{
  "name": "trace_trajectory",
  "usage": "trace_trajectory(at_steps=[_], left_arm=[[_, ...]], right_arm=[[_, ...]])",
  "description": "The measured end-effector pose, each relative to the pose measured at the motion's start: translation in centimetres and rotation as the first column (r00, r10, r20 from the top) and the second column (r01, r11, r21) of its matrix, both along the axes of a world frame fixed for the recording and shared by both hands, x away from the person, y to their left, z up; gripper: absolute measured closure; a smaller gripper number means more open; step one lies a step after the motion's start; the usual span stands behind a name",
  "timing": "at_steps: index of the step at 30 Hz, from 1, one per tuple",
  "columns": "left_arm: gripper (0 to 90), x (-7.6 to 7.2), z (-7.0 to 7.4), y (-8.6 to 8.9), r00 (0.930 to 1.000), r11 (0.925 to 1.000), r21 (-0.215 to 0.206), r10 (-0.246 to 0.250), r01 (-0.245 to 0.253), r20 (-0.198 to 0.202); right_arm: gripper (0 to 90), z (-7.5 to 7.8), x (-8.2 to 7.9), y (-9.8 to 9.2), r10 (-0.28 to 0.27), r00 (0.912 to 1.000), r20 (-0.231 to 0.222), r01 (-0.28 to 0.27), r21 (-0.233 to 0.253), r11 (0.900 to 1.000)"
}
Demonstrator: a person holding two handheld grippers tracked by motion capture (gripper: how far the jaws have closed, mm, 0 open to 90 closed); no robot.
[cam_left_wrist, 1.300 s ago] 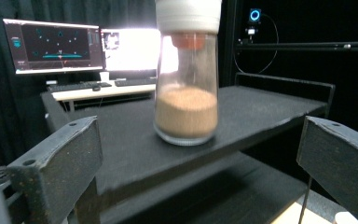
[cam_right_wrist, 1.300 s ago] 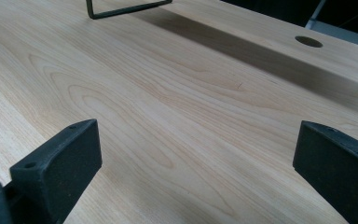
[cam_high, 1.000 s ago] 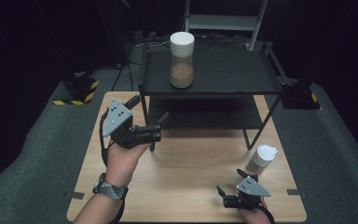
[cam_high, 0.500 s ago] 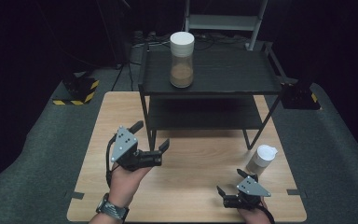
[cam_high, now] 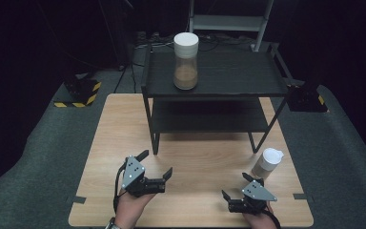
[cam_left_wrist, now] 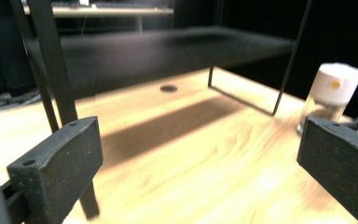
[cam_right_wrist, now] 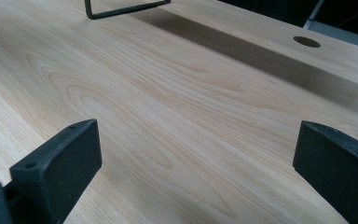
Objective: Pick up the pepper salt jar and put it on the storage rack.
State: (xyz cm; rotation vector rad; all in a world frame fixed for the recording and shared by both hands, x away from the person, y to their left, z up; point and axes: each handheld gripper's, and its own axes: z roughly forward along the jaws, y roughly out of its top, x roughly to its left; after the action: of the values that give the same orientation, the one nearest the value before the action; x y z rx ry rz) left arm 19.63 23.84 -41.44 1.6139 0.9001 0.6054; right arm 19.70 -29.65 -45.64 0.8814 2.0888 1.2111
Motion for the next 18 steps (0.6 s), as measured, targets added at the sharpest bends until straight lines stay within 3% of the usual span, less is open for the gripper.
trace_trajectory(at_steps=[8,13,16,18], left_arm=[[0.4,-0.3,-3.1,0.3,0.9973,0.9984,0.055,-0.008,0.012,-0.072],[0.4,-0.1,-4.1,0.0,0.9926,0.9952,0.095,-0.015,0.027,-0.12],[0.4,0.1,-4.5,-0.4,0.9915,0.9879,0.152,-0.011,0.031,-0.13],[0.4,0.6,-4.9,-0.4,0.9869,0.9882,0.15,-0.004,0.028,-0.161]], right_arm=[[0.2,0.0,0.0,-0.1,-0.008,1.0,-0.006,0.008,0.013,1.0],[0.2,-0.1,-0.1,-0.3,-0.019,0.9998,-0.01,0.019,0.028,0.999],[0.2,-0.1,-0.2,-0.3,-0.025,0.9996,-0.009,0.025,0.029,0.999],[0.1,-0.1,-0.2,-0.2,-0.023,0.9997,-0.006,0.023,0.024,0.999]])
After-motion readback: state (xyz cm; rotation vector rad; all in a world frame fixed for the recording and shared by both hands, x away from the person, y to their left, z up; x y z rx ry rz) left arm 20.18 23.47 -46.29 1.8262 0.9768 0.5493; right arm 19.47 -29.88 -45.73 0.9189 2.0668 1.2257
